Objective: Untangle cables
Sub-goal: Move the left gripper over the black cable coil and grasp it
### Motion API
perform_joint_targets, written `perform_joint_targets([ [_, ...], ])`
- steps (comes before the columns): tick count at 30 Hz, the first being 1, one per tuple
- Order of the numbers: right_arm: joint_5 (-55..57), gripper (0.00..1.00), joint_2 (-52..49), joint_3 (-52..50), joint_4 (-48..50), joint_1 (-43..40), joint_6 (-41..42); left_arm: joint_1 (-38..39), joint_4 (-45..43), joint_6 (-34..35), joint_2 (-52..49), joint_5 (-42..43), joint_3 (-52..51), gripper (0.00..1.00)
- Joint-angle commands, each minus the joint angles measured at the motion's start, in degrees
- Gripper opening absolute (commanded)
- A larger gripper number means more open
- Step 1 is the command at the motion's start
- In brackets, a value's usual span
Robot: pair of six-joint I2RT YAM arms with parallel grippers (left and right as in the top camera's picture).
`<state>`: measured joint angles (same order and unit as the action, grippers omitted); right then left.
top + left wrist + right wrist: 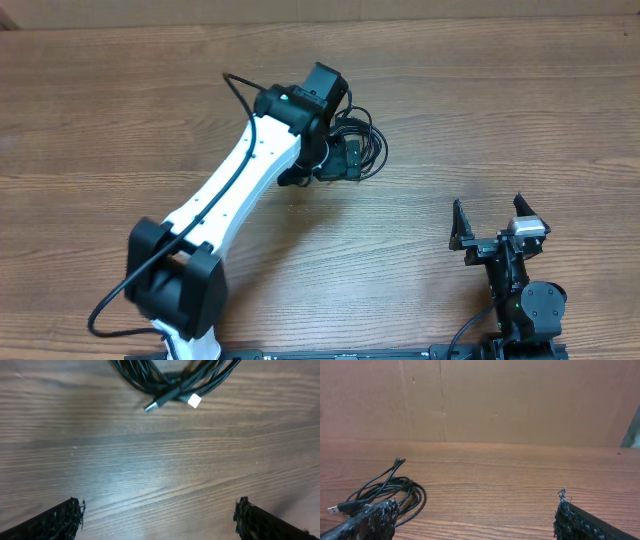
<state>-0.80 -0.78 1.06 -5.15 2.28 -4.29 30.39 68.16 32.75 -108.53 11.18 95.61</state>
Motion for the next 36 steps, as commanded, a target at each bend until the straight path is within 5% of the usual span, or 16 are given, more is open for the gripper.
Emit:
perform_joint_targets([
  [1, 0.52, 1.0, 0.61, -0.59, 0.28, -0.15, -0.09, 0.04, 0.81, 0.68, -1.95, 2.56, 1.33, 1.0],
  [26, 0.52, 1.0, 0.61, -0.59, 0.28, -0.15, -0.09, -0.02, 3.41, 0.7, -3.19, 2.89, 1.29, 0.99],
  [36, 0.52, 1.0, 0.61, -0.59, 0.31, -0.15, -0.09, -1.07, -3.72, 2.82, -3.19, 16.55, 1.31, 0.99],
])
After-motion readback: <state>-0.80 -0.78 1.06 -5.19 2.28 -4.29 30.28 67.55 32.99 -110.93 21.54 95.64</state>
